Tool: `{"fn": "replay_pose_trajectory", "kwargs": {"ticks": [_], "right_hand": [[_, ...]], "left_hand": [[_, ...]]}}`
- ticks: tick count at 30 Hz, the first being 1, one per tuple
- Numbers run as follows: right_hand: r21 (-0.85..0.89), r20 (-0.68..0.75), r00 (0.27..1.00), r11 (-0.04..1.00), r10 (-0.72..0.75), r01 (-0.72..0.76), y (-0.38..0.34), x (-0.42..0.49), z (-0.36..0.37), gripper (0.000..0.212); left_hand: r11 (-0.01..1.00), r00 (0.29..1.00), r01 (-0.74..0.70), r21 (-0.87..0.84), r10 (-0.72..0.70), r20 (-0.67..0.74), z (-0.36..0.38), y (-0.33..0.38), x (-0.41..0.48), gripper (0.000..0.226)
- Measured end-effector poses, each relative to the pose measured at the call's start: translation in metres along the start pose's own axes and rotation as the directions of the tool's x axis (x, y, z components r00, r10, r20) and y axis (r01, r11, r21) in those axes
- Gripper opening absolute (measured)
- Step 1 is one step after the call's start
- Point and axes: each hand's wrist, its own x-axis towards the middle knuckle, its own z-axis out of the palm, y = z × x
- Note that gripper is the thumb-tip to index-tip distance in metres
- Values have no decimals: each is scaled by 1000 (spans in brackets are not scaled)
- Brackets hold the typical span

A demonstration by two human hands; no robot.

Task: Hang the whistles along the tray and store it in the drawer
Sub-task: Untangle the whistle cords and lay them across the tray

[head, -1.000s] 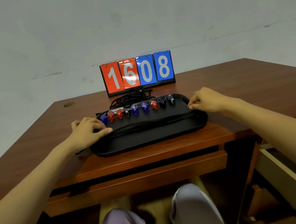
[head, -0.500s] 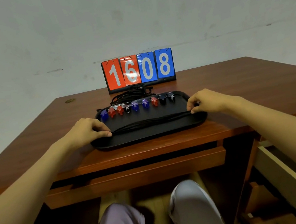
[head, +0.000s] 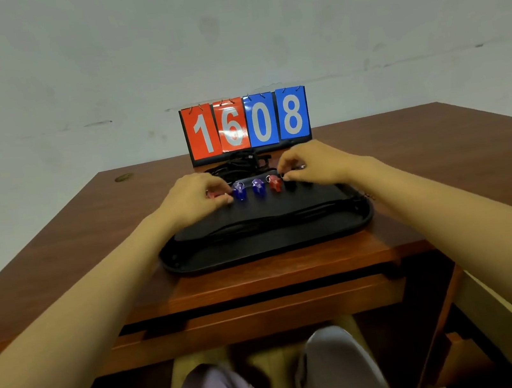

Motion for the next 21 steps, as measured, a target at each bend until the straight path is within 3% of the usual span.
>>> {"fn": "replay_pose_trajectory", "kwargs": {"ticks": [10, 16, 21], "right_hand": [[-127, 74, 990, 986, 117, -107, 25, 141, 21, 26], [-194, 120, 975, 968, 188, -162, 50, 202, 49, 26], [-267, 118, 966, 944, 231, -193, 66, 216, 67, 22]], "left_hand": [[984, 981, 169, 59, -173, 87, 11, -50, 125, 25], [995, 985, 98, -20, -94, 144, 34, -76, 174, 33], [997, 962, 70, 11, -71, 264, 57, -94, 186, 31]]}}
